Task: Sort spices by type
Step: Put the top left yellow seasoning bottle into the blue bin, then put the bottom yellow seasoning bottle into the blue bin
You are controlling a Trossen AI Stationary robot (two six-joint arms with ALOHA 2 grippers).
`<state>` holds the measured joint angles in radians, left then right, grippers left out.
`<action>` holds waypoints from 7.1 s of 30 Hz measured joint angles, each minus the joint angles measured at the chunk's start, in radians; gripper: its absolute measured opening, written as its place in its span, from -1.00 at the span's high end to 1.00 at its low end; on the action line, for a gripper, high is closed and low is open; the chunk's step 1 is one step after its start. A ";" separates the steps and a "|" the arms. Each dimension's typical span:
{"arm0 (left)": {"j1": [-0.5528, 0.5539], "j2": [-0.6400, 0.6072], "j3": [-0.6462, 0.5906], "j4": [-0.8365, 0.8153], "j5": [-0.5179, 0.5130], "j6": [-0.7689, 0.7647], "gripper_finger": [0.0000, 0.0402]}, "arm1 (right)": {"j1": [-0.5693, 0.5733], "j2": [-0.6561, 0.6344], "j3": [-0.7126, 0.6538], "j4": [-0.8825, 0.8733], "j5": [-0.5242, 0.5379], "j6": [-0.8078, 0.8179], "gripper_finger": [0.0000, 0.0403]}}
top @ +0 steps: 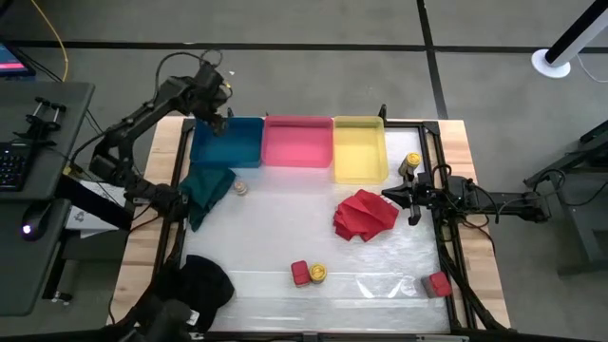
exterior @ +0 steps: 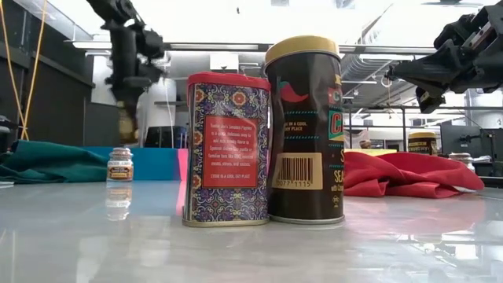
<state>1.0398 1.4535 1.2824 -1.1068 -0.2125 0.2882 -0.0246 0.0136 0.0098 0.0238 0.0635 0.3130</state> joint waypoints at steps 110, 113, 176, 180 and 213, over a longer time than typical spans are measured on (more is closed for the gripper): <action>-0.001 0.290 0.404 -0.064 -0.050 -0.617 -0.18 | 0.000 0.000 0.000 0.000 0.000 0.000 1.00; -0.043 0.290 0.470 -0.018 0.047 -0.617 -0.18 | 0.000 0.000 0.000 0.000 0.000 0.000 1.00; -1.263 -0.019 -0.180 1.048 0.355 -0.314 -0.18 | 0.396 1.166 1.104 -0.348 -0.191 0.631 1.00; -1.293 0.069 -0.156 1.055 0.356 -0.197 -0.14 | 0.483 1.238 1.283 -0.591 -0.124 0.675 1.00; -1.339 0.407 -0.012 1.080 0.475 -0.128 1.00 | 0.740 1.215 1.476 -1.037 0.391 0.734 1.00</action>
<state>-0.2996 1.8603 1.2705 -0.0268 0.2630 0.1602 0.7155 1.2289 1.4857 -1.0135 0.4549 1.0466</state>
